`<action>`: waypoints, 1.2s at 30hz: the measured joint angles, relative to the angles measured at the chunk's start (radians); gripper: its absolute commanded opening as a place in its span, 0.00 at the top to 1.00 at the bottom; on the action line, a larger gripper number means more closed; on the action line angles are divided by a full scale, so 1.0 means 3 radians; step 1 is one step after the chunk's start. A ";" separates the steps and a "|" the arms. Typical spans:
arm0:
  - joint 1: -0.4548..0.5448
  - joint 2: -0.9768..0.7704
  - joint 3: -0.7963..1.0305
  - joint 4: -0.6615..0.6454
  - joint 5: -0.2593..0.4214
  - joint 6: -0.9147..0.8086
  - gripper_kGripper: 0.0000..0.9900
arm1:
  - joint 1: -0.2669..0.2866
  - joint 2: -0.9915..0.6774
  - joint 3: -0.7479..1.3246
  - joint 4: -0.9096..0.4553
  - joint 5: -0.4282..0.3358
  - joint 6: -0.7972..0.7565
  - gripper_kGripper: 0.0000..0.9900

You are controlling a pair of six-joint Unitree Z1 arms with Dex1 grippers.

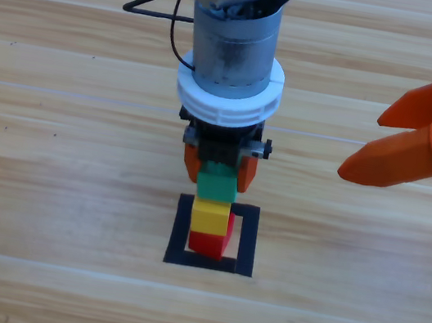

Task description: Stack the blocks in the rectangular block: red at the bottom, yellow in the middle, green on top

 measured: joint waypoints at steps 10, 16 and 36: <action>0.0000 0.0000 0.0080 0.0000 0.0013 0.0000 1.00 | 0.0000 -0.0030 0.0006 0.0000 0.0000 0.0000 0.00; 0.0000 0.0000 0.0080 0.0000 0.0013 0.0000 1.00 | 0.0000 -0.0111 0.0026 0.0000 0.0000 0.0000 0.00; -0.0005 -0.0008 0.0174 -0.0072 0.0028 0.0000 0.70 | 0.0000 -0.0111 0.0031 0.0000 0.0000 0.0000 0.00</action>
